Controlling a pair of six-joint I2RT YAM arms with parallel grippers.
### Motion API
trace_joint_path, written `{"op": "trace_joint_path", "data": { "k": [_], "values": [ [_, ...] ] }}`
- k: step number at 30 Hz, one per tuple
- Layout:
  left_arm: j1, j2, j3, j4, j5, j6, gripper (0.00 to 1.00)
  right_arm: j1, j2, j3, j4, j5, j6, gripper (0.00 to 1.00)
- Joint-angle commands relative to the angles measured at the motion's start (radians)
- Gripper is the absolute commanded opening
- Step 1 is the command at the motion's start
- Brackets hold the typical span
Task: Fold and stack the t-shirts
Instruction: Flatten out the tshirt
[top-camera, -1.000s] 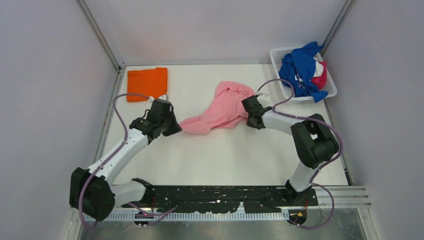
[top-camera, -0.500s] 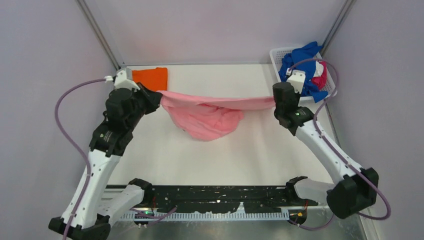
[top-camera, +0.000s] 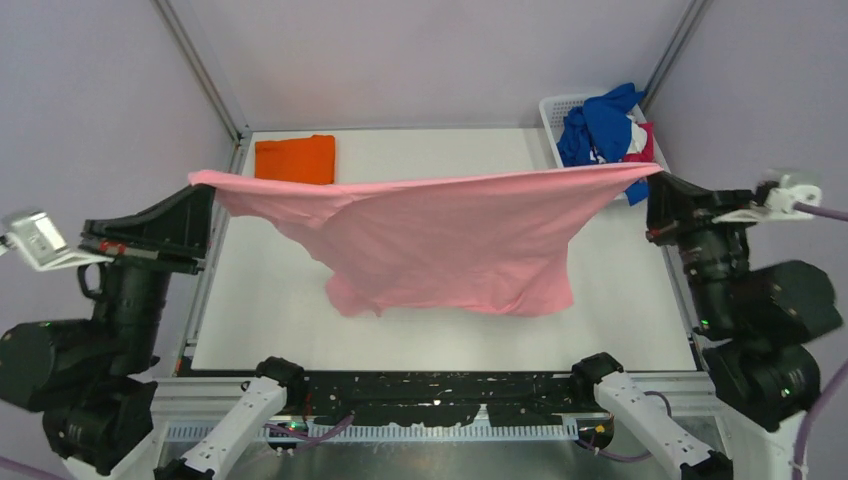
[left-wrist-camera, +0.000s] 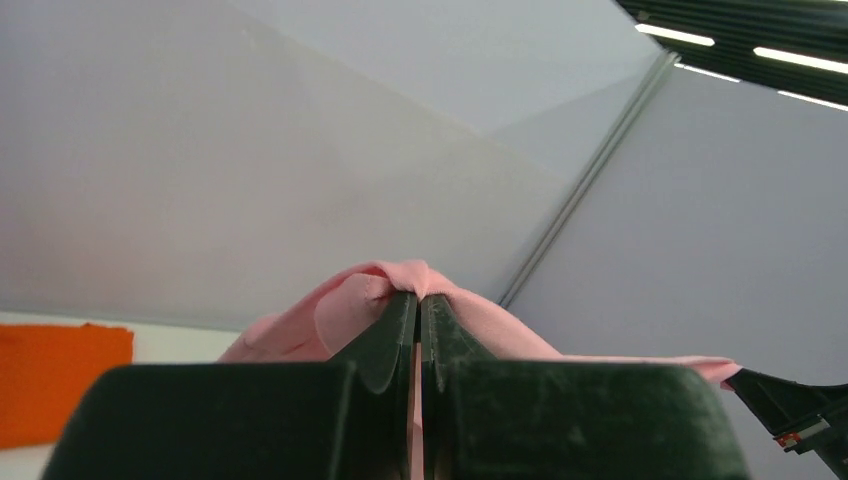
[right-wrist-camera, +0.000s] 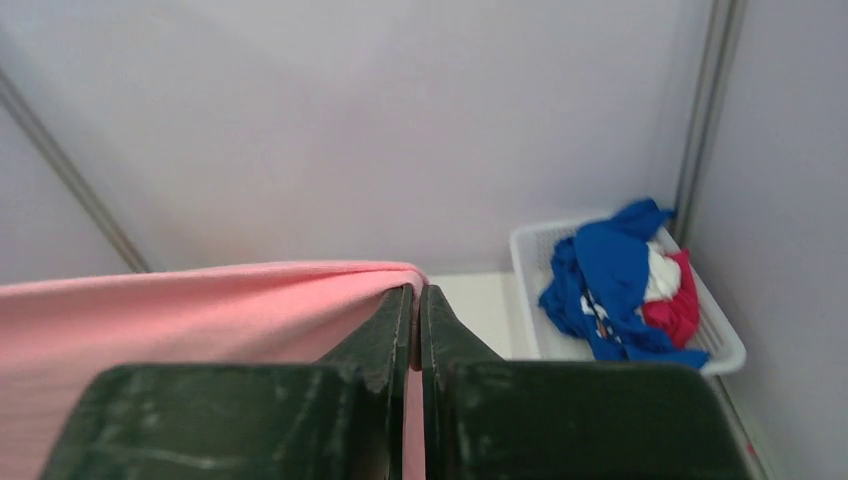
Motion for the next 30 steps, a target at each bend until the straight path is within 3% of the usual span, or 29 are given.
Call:
{"op": "trace_joint_path", "data": {
  "k": [1,8,14,20,26,30],
  "values": [
    [0.008,-0.019,0.149,-0.016,0.078,0.055,0.00,0.000,-0.030,0.155,-0.124,-0.249,-0.016,0.05],
    [0.008,-0.038,0.323,-0.086,0.159,0.077,0.00,-0.003,-0.105,0.274,-0.211,-0.412,0.031,0.05],
    [0.010,-0.052,0.296,-0.082,0.163,0.071,0.00,-0.004,-0.132,0.286,-0.232,-0.414,0.062,0.05],
    [0.010,-0.019,0.209,-0.070,0.116,0.079,0.00,-0.005,-0.115,0.209,-0.225,-0.267,0.077,0.05],
    [0.010,0.031,-0.043,-0.020,-0.098,0.093,0.00,-0.005,-0.025,0.033,-0.177,-0.023,0.109,0.05],
    [0.010,0.155,-0.228,0.038,-0.225,0.085,0.00,-0.005,0.113,-0.095,-0.123,0.141,0.132,0.05]
  ]
}}
